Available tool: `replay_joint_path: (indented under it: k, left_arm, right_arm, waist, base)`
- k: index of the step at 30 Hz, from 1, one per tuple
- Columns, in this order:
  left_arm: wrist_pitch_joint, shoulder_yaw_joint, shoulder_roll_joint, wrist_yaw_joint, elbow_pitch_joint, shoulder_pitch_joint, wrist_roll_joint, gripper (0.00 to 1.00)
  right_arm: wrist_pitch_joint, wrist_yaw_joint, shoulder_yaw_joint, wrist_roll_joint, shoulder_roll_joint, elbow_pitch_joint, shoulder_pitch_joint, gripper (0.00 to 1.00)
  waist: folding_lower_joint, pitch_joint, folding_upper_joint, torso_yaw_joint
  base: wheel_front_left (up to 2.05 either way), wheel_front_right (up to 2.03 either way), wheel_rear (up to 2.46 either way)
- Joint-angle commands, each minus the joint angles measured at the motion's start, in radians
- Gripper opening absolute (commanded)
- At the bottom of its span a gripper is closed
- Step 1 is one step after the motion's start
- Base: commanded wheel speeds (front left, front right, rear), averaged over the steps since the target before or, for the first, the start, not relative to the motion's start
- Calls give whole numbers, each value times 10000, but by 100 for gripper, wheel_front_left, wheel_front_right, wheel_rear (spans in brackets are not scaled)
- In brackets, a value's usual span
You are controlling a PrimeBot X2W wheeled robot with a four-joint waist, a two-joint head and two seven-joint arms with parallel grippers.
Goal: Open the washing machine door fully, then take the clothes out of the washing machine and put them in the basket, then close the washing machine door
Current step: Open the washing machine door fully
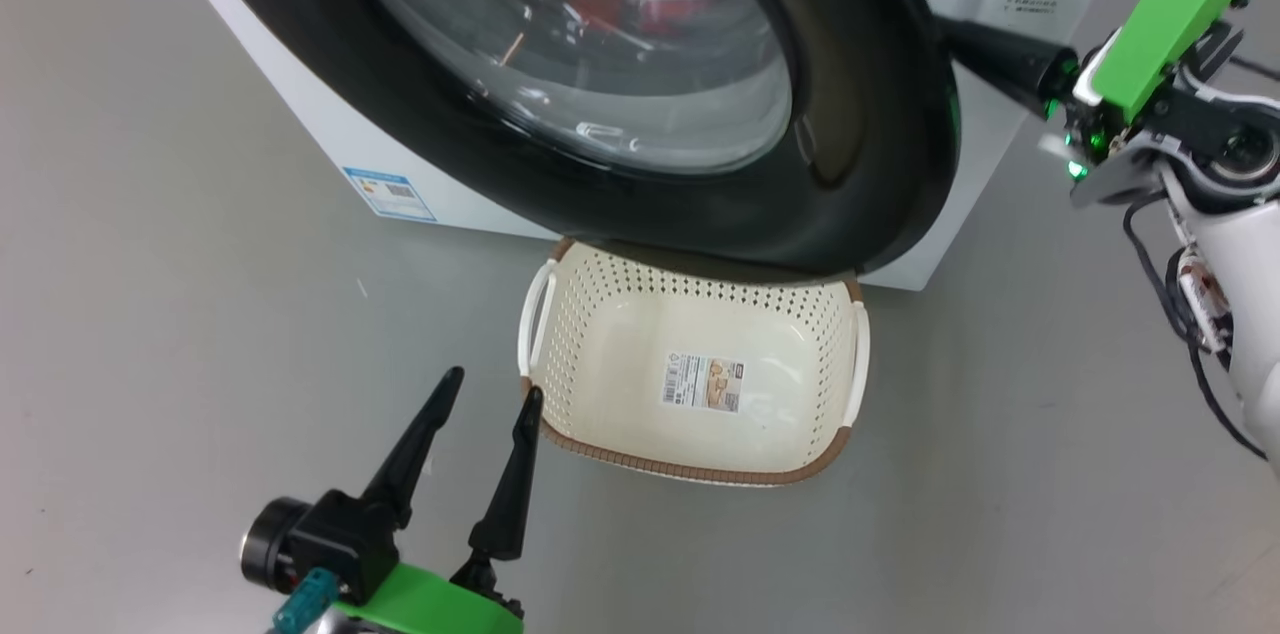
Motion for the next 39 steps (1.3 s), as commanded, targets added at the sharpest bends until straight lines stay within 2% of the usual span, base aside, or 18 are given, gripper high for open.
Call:
replay_joint_path:
  k: [1,16,39]
  left_arm:
    - [-120,339,122,-55,-255,80,24,100]
    - [-120,542,122,-56,-379,732,200,100]
    - [-120,610,122,114,-506,1291,148,100]
  right_arm:
    - [129,50,148,69,213,-375,254,0]
    - [648,50,434,145,465,-1802,1915,0]
    - [810,50,838,30,1111,-3668,3876,0]
  waist:
    - [0,-111,0,8]
    - [0,-847,0,30]
    - [0,-1457,0,670]
  base:
    - [0,0,0]
    - [0,0,0]
    - [0,0,0]
